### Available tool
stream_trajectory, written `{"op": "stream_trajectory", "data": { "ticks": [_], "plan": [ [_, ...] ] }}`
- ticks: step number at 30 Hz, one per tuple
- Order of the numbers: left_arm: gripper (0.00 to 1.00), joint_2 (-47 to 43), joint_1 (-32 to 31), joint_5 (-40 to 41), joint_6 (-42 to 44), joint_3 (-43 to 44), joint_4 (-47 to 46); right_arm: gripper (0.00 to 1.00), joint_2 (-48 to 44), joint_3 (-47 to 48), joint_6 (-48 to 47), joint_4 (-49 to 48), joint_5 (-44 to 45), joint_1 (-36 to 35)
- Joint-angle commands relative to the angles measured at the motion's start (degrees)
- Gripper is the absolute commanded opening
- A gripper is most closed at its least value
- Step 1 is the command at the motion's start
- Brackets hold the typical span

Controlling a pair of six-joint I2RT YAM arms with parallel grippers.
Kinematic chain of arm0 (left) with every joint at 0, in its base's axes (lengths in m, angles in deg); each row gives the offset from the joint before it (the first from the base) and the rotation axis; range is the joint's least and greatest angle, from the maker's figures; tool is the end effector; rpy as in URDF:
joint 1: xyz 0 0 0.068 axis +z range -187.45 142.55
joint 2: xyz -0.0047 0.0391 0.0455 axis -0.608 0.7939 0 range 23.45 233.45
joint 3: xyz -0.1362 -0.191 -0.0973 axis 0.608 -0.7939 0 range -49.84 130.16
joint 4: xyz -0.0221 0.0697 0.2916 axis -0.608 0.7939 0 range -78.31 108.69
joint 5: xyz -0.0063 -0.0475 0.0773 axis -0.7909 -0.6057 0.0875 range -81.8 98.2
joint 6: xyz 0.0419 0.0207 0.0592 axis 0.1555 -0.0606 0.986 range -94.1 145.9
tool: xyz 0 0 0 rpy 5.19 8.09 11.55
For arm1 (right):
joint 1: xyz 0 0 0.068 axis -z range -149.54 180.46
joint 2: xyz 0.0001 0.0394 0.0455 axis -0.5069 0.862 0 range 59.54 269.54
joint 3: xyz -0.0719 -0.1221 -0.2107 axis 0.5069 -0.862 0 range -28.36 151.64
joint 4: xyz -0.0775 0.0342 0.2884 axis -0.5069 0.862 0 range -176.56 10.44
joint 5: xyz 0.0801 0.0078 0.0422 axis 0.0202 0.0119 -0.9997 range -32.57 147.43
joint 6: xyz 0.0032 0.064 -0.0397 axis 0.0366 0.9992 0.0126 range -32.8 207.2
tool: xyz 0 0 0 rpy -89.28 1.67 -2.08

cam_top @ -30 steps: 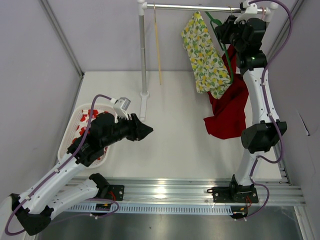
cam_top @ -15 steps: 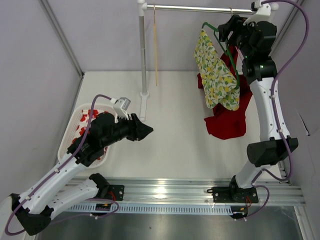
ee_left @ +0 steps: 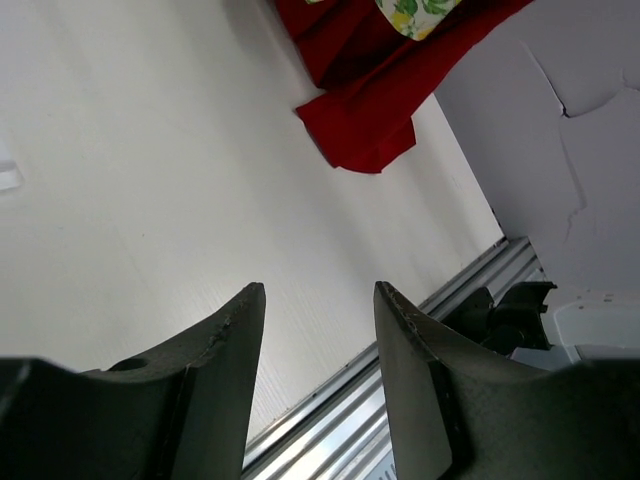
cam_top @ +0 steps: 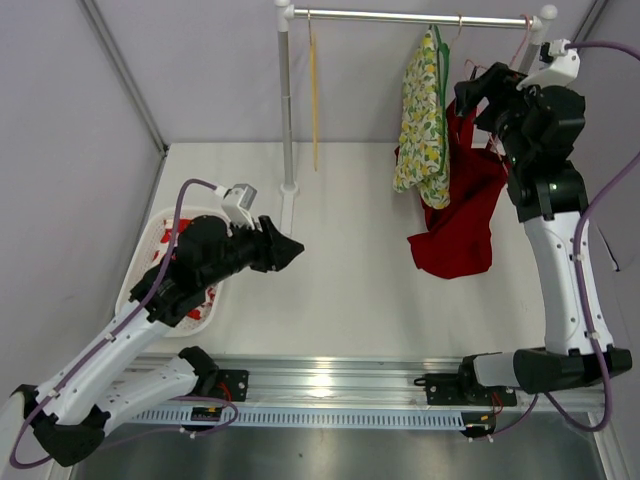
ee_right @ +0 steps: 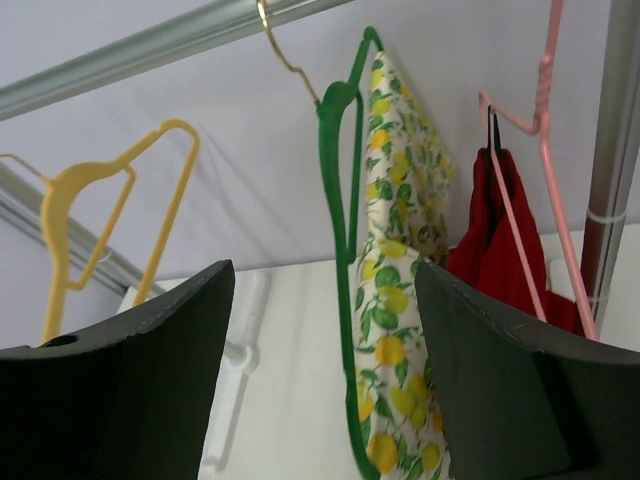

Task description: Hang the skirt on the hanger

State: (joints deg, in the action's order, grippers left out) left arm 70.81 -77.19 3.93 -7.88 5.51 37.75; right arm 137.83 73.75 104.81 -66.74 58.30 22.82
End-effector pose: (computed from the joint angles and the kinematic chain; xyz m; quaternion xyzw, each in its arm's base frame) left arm 0.1972 -0.1702 0.3500 0.0639 0.8066 -0.3754 0.4521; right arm 0.3424 0.0449 0.5329 0.0648 0.6789 0.1549 0.7148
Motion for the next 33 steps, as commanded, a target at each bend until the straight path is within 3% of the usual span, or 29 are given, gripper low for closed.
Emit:
{"op": "stream_trajectory", "data": {
  "ticks": [1, 6, 11, 15, 18, 22, 33],
  "plan": [
    [0.54, 0.11, 1.42, 4.00, 1.53, 5.11, 2.92, 0.79, -5.58, -4.52, 4.36, 2.95, -0.16, -1.76],
    [0.64, -0.24, 4.06, 18.05, -0.84, 7.49, 9.43, 0.78, -13.41, -13.15, 7.35, 5.92, -0.16, -9.83],
    [0.65, 0.28, 11.08, 31.66, -4.44, 6.97, 15.75, 0.77, -18.94, -23.50, 8.06, 7.61, 8.35, -24.95],
    [0.65, 1.51, 19.69, 34.59, -8.75, 0.03, 15.34, 0.76, -24.21, -30.46, 10.34, 8.23, 10.12, -34.17],
    [0.66, 4.32, 28.55, 33.89, -10.24, -5.25, 11.74, 0.76, -26.68, -35.30, 11.66, 8.05, 10.04, -37.43],
    [0.73, 11.61, 32.79, 35.47, -10.87, -7.37, 9.28, 0.76, -28.53, -39.78, 11.75, 8.05, 9.68, -39.12],
    [0.71, 38.06, 37.72, 34.68, -11.57, -5.87, 4.08, 0.78, -28.27, -44.27, 10.08, 6.03, 6.08, -38.77]
  ]
}}
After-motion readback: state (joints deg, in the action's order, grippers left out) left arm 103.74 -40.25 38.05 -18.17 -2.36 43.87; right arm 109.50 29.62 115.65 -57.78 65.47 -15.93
